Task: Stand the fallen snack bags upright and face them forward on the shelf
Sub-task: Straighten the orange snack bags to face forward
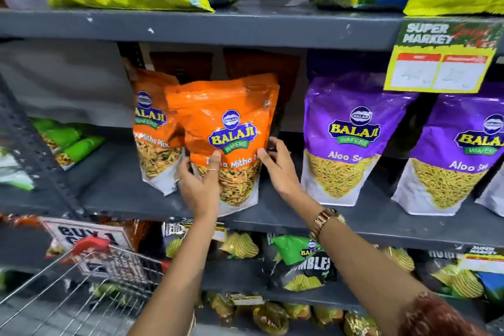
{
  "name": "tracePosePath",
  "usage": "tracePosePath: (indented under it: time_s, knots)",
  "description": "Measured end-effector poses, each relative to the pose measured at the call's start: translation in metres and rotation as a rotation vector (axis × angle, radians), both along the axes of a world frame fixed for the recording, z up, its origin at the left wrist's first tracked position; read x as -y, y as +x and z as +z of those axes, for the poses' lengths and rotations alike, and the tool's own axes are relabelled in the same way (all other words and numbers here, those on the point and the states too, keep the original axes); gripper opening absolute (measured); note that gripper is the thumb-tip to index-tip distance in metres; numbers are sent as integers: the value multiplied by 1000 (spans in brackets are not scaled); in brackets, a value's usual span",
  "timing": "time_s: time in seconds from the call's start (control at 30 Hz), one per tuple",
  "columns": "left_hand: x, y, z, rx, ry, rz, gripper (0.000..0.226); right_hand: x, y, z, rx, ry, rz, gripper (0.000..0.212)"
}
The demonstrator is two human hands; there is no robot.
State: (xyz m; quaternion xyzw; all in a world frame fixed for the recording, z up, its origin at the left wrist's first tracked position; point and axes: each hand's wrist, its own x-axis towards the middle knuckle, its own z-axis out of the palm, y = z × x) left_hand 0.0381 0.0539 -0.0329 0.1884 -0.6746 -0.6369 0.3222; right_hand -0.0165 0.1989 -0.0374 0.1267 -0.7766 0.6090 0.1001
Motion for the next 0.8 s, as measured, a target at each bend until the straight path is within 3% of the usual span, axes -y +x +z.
tracePosePath:
  time_s: [0.1, 0.23, 0.4, 0.57, 0.7, 0.8]
  knots:
    - [4, -1, -8, 157, -44, -141, 83, 11, -2, -9, 93, -86, 80, 47]
    - [17, -14, -10, 170, -45, -273, 94, 13, -3, -11, 50, -117, -18, 35]
    - [21, -37, -8, 145, -29, -483, 87, 6, -3, -13, 28, -96, -148, 39]
    - [26, -58, -11, 119, 25, -596, 73, 2, -9, -10, 52, -96, -143, 41]
    - [27, -62, -9, 41, 124, -507, 35, -4, -12, -3, 152, -157, -48, 59]
    - [29, -69, 12, -27, 140, -427, 40, -3, -14, -3, 211, -154, 12, 78]
